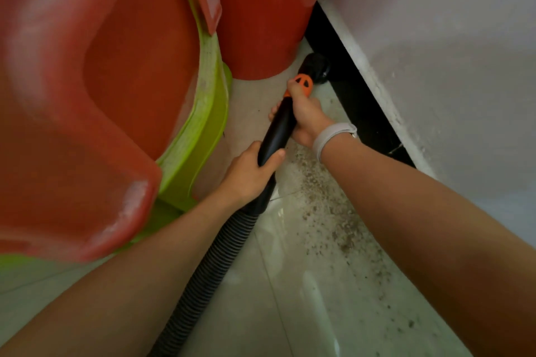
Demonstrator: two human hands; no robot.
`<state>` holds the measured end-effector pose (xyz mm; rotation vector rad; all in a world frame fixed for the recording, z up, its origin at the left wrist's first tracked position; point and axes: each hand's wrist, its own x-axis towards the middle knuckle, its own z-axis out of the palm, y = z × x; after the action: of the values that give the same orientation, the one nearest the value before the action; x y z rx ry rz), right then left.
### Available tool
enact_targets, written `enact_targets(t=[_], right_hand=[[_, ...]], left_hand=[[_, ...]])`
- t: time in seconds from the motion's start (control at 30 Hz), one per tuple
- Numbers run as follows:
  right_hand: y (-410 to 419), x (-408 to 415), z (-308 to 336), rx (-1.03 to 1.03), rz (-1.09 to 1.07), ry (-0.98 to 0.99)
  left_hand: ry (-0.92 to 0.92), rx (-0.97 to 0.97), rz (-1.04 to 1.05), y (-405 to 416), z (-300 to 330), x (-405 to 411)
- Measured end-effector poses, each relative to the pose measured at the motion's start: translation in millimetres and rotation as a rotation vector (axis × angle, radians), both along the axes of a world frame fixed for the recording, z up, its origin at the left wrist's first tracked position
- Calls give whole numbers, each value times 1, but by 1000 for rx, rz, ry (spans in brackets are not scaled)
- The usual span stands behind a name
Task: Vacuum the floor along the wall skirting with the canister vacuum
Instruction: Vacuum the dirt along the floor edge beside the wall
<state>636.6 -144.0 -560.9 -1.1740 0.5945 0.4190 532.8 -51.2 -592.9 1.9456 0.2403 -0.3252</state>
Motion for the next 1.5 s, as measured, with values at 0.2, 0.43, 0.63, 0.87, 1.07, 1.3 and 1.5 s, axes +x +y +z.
enact_targets(t=[0.2, 0.43, 0.63, 0.87, 1.07, 1.3, 1.5], right_hand=[[-5, -27, 4, -29, -19, 31], [-12, -60, 8, -15, -65, 73], [-21, -92, 8, 31, -108, 86], [-31, -124, 9, 48, -175, 144], [-17, -134, 9, -63, -224, 140], [22, -140, 18, 75, -15, 71], [46, -144, 18, 114, 152, 86]], left_hand=[[38, 40, -99, 5, 12, -21], [56, 87, -183, 5, 23, -48], [66, 101, -229, 4, 25, -76], [87, 124, -296, 3, 29, -103], [25, 360, -270, -1, 43, -123], [-4, 308, -74, 20, 50, -145], [6, 327, 31, 33, 49, -158]])
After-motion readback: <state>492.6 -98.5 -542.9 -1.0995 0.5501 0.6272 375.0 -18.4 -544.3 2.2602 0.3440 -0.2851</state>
